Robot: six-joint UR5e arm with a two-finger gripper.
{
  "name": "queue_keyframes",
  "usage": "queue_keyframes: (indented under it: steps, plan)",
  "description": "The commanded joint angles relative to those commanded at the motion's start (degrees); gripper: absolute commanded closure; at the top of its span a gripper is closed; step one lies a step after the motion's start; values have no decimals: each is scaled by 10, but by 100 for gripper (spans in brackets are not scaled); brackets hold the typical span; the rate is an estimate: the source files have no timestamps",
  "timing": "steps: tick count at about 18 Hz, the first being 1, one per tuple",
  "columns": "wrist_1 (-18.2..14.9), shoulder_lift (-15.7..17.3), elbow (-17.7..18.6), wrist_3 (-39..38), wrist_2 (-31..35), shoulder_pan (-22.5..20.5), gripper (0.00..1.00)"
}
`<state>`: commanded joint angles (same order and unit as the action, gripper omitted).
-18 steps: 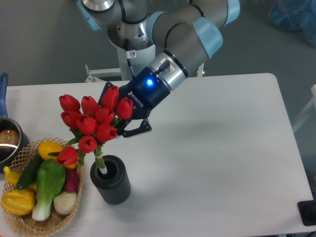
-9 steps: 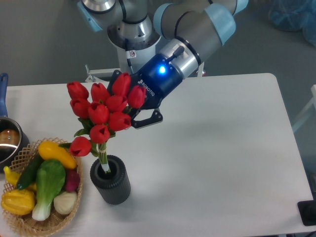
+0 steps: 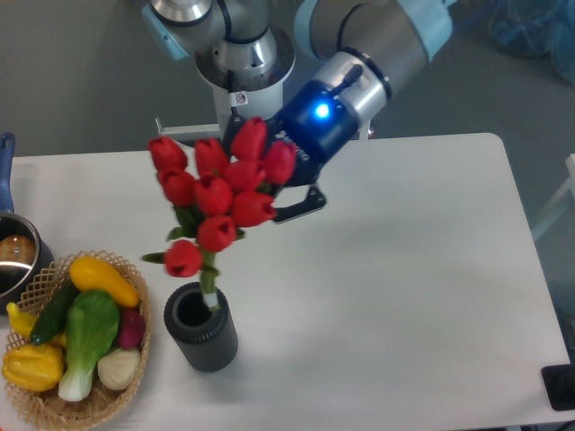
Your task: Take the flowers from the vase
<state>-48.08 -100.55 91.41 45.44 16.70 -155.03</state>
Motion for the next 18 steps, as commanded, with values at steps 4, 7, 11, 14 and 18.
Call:
queue_keyframes:
  steps: [4,7,11,14,18]
  plan:
    - [2,-1,-4,12,3,-33,62]
    - [1,-4,-4,66,11,-46,62]
    - [0,-4,2,81,45,-48,62]
    - [0,-4,6,81,46,-50,62]
    - [0,-1,16,81,47,-59,62]
